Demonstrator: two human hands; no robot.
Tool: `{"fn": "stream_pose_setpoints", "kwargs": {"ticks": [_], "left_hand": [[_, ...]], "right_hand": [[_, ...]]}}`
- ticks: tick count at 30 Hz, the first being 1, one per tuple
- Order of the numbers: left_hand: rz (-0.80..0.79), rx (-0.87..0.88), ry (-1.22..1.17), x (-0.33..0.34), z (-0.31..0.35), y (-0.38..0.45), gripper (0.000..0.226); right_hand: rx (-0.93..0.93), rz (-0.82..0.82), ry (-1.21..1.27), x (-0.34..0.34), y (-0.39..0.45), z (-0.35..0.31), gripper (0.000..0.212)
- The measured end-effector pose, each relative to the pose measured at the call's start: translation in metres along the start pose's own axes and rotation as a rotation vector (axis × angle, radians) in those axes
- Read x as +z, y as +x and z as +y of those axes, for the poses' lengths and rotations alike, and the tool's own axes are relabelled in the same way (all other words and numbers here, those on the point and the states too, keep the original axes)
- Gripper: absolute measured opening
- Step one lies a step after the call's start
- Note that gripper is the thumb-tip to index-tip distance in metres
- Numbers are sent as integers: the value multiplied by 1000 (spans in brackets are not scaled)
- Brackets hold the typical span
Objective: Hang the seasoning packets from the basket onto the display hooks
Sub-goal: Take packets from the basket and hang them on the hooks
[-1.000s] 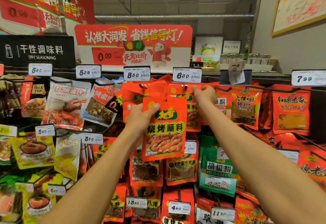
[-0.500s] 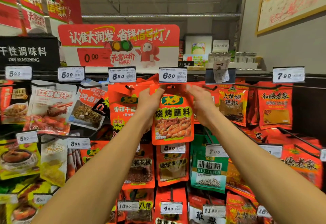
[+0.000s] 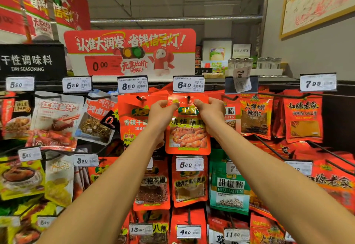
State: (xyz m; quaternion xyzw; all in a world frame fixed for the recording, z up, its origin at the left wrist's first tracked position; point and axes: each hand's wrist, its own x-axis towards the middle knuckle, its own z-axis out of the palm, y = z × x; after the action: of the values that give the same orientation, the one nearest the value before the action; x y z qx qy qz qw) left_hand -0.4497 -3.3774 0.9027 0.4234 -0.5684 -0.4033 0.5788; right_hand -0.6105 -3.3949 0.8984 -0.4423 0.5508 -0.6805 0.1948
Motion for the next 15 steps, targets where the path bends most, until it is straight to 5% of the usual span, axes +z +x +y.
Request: {"fn": "stream_pose_setpoints", "kwargs": {"ticks": [3,5,7,10,15], "left_hand": [[-37,-10,13,-7,-7,-6,41],[-61,5,49,-9,-10,-9,33],[-57,16,82,-11,-12,-10,24],[-63,-10,74,-14,-13,-13,7],[-97,-64,25,-19,-14,-21,11]], "right_hand": [[8,119,-88,16,12,2,41],[5,153,-129,21,19,1,22],[18,179,-167,26,27,5,39],[27,146,-241,26,28,4,31],[44,81,-284,3,30,12,44]]}}
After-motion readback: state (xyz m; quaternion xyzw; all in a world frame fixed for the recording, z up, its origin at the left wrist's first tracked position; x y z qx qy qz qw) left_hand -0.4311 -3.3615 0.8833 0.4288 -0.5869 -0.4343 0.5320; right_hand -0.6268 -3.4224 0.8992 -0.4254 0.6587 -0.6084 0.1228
